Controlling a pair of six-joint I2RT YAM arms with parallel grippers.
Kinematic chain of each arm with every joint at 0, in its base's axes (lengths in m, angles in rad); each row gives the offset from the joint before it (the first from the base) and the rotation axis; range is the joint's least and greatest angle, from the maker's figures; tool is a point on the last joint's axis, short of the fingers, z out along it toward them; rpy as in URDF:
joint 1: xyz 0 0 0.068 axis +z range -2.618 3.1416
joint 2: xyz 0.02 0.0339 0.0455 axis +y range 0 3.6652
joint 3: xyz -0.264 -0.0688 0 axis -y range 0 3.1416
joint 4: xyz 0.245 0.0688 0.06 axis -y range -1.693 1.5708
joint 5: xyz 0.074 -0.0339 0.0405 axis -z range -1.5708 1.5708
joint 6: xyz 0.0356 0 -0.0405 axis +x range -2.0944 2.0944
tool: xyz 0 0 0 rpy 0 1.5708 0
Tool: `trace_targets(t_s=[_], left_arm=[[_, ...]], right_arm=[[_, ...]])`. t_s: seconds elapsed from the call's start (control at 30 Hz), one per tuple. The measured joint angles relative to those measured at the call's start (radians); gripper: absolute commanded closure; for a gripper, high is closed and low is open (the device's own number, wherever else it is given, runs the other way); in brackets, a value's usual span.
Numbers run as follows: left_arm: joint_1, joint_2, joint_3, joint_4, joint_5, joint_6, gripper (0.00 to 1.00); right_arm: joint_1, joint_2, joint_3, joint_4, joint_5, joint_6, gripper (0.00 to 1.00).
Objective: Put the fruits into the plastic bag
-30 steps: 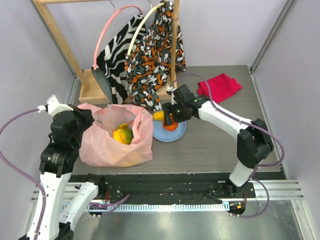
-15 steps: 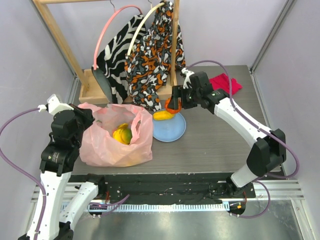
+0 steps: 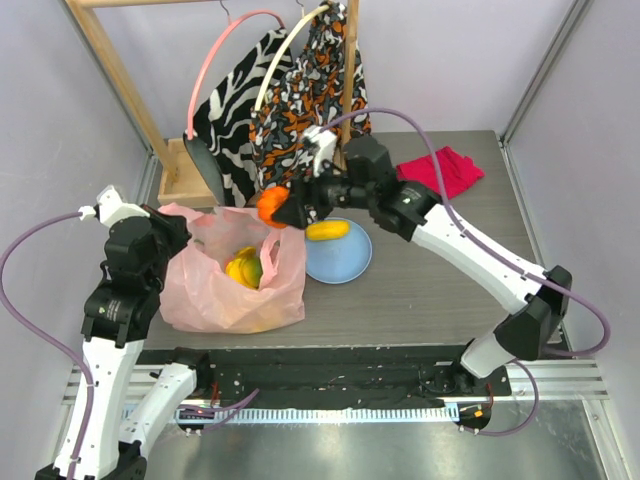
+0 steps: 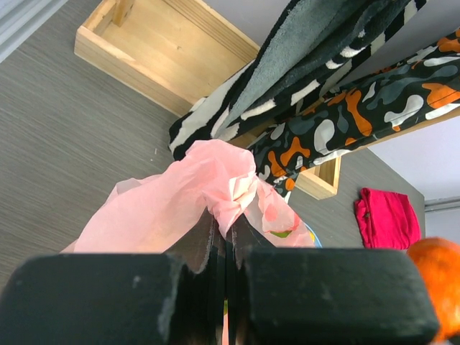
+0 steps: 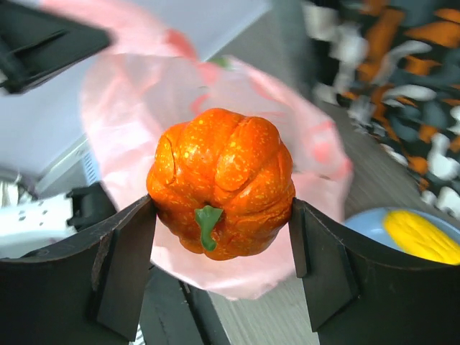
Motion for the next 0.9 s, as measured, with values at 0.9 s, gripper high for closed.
trace_targets(t_s=[0.9], left_arm=[[0.0,0.005,0.0,0.01,0.003,0.0,1.0]], right_arm=[[0.278,0.376,0.411,-0.395,0.111,-0.297,0.85]])
